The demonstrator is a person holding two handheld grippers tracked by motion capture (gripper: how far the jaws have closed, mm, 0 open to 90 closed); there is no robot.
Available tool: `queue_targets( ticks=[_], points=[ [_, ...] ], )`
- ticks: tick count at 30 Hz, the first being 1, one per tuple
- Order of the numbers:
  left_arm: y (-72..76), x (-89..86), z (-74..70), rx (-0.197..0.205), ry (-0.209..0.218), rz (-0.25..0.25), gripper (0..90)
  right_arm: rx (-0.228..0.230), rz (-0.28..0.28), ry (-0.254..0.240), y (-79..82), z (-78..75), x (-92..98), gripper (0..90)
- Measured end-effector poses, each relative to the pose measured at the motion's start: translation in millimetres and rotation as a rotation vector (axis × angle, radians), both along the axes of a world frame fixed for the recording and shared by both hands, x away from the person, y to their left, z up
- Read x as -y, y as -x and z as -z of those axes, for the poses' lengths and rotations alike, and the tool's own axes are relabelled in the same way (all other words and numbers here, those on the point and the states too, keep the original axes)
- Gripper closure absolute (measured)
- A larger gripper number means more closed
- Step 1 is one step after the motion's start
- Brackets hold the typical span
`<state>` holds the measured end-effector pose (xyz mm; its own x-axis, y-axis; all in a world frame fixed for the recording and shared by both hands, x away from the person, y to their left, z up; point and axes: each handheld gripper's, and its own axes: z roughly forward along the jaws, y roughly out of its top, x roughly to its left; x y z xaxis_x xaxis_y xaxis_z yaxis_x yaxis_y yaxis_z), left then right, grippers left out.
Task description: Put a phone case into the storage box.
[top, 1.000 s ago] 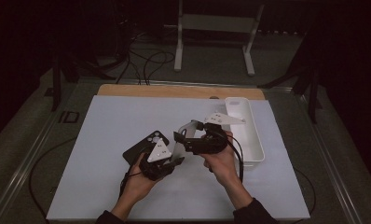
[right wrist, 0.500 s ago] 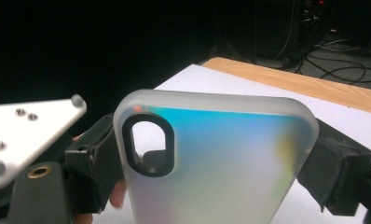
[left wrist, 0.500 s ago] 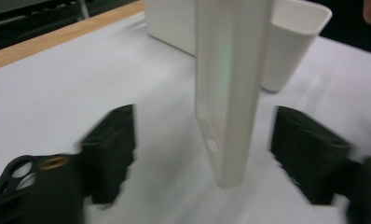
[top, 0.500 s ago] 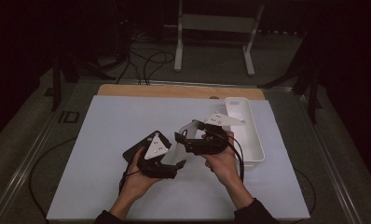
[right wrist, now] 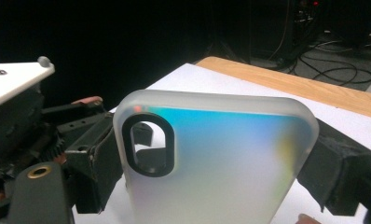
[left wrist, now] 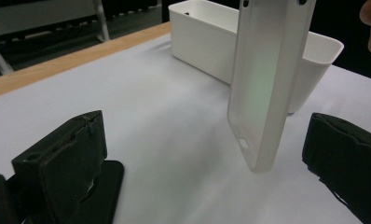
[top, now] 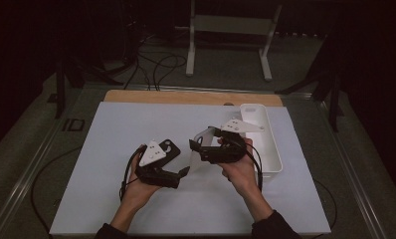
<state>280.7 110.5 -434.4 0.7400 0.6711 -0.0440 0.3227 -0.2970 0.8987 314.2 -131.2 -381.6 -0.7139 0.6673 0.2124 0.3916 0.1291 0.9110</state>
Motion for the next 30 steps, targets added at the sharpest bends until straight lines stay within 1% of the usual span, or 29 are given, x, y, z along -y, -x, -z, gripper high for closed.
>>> queue_targets(
  ticks=[4,7,11,13,15,20,23,26,28,30],
  points=[
    [2.0,-7.1,-1.2,0.019,-0.006,-0.008,0.2,0.013,0.007,0.008,-1.7,-1.9,3.4,16.6],
    [2.9,-15.2,-0.1,0.02,-0.005,-0.014,0.2,0.015,0.016,0.01,-3.5,-3.3,6.2,16.5],
    [4.6,-27.8,-0.4,0.034,0.017,-0.024,0.1,0.029,0.027,0.018,-7.3,-5.3,10.2,16.6],
    [6.0,-33.8,-0.9,0.051,0.029,-0.026,0.2,0.034,0.033,0.021,-9.4,-6.6,12.1,16.6],
    [6.2,-38.9,-0.6,0.054,0.025,-0.039,0.1,0.039,0.038,0.022,-11.9,-8.2,14.1,16.6],
    [8.3,-50.7,3.8,0.066,0.03,-0.048,0.2,0.052,0.055,0.015,-18.5,-13.4,20.3,16.5],
    [10.6,-57.4,6.9,0.081,0.027,-0.05,0.1,0.06,0.065,0.021,-22.0,-16.7,24.3,16.5],
    [12.0,-61.6,8.9,0.08,0.02,-0.054,0.1,0.067,0.07,0.022,-24.1,-18.5,27.0,16.5],
    [14.5,-67.4,11.0,0.088,0.022,-0.058,0.1,0.072,0.079,0.027,-26.2,-20.2,29.8,16.6],
    [18.0,-75.2,13.8,0.092,0.022,-0.072,0.2,0.08,0.086,0.036,-28.8,-20.9,32.7,16.5]
  ],
)
